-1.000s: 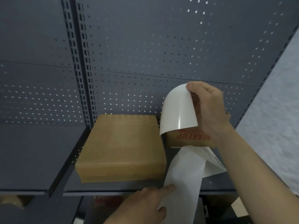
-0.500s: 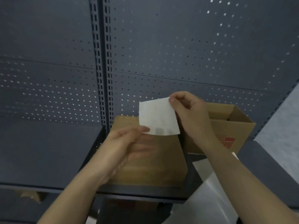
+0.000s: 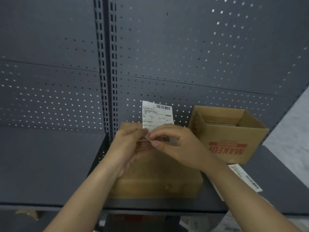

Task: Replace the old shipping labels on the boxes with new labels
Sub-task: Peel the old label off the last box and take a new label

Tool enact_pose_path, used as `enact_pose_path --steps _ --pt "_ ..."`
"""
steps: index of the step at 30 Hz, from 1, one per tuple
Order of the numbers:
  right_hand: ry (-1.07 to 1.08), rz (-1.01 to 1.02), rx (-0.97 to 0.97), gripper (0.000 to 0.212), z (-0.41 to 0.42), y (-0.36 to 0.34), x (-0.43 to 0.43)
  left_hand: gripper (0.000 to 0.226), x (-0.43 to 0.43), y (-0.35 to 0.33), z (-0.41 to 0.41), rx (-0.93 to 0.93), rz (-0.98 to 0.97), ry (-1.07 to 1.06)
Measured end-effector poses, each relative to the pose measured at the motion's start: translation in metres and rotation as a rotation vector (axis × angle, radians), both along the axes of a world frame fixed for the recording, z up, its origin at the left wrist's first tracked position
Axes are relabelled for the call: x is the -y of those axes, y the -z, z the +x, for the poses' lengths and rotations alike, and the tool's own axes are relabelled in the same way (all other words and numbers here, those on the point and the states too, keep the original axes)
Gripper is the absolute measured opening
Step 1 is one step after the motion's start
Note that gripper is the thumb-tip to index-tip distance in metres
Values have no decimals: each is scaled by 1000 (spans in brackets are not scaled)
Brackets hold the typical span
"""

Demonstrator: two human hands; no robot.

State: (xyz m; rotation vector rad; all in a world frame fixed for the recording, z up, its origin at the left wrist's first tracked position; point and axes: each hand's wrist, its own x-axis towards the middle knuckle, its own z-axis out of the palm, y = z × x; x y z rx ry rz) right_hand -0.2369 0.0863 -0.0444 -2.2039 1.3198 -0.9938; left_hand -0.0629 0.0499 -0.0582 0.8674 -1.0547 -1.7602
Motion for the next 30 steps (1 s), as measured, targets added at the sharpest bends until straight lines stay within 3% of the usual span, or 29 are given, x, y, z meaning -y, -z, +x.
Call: enact_pose_path --steps 4,8,12,15,19,24,30 --pt "14 88 122 28 -6 0 -2 22 9 13 2 78 9 -19" --pt "289 -71 203 11 -18 4 2 21 15 20 7 79 25 -12" --pt "494 148 286 9 -30 15 8 20 18 25 13 82 18 -11" --pt "474 321 359 16 -31 24 9 19 19 28 14 82 25 -10" --pt "435 408 460 9 -28 27 11 19 18 30 13 96 18 -1" --pt "439 440 557 7 -24 27 12 20 18 31 14 135 -8 12" --pt "458 405 488 8 -26 25 9 20 16 29 21 314 -151 82"
